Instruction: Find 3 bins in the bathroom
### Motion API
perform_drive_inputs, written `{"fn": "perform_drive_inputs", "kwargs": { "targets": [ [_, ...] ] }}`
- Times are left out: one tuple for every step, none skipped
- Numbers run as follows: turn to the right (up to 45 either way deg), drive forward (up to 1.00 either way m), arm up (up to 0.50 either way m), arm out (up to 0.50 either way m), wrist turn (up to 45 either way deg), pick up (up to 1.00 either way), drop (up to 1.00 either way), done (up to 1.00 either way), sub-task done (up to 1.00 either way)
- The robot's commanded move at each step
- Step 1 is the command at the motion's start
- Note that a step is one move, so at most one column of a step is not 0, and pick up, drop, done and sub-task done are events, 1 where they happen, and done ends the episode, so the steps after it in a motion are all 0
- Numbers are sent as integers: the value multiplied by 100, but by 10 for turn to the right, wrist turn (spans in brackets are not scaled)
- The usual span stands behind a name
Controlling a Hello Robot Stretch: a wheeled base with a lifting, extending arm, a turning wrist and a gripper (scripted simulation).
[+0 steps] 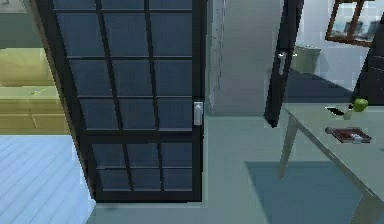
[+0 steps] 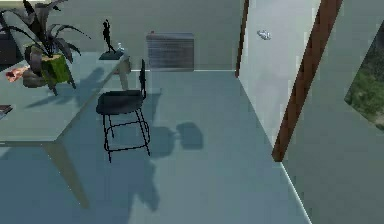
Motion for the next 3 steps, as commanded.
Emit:
{"fn": "perform_drive_inputs", "kwargs": {
  "targets": [
    [0,5,0,0,0,0,0,0,0],
    [450,0,0,0,0,0,0,0,0],
    [90,0,0,0,0,0,0,0,0]
  ]
}}
